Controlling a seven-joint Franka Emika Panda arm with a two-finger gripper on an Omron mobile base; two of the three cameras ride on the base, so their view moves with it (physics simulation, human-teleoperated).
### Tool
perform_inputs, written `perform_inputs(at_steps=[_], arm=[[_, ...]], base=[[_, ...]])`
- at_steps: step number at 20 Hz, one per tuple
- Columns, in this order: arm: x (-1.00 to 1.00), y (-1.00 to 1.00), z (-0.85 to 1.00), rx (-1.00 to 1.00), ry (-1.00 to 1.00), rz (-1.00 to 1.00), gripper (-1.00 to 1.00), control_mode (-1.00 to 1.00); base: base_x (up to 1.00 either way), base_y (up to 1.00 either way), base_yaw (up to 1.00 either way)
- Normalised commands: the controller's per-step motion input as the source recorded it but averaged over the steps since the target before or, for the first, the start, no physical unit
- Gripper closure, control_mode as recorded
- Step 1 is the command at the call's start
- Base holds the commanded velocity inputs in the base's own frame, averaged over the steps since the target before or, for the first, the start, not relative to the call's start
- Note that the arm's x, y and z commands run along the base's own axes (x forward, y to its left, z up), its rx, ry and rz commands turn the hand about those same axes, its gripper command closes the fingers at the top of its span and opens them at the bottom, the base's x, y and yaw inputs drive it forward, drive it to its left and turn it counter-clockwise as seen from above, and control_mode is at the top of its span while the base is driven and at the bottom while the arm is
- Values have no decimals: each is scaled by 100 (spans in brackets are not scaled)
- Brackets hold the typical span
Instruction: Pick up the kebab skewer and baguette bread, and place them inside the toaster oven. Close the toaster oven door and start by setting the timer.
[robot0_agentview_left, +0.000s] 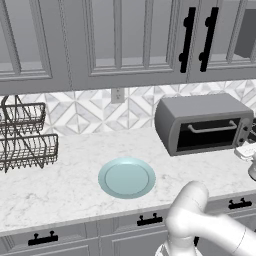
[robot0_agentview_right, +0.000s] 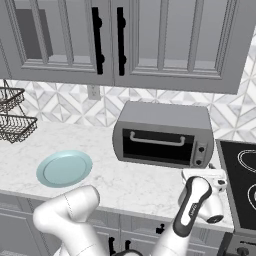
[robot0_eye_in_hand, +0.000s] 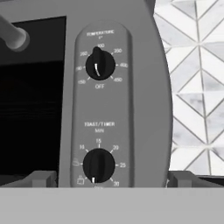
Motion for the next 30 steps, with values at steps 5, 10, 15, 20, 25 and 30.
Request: perform_inputs(at_steps=[5,10,15,20,25,30], arm=[[0,3,14,0,0,-1,-100,-100],[-1,1,1,0,0,-1,-100,-100],[-3,2,0,0,0,-1,-100,-100],[-10,5,0,0,0,-1,-100,-100],[0,3,0,0,0,-2,-100,-100],[0,13,0,0,0,-2,-100,-100]], base=[[0,0,0],[0,0,0],[0,0,0],[0,0,0],[0,0,0],[0,0,0]])
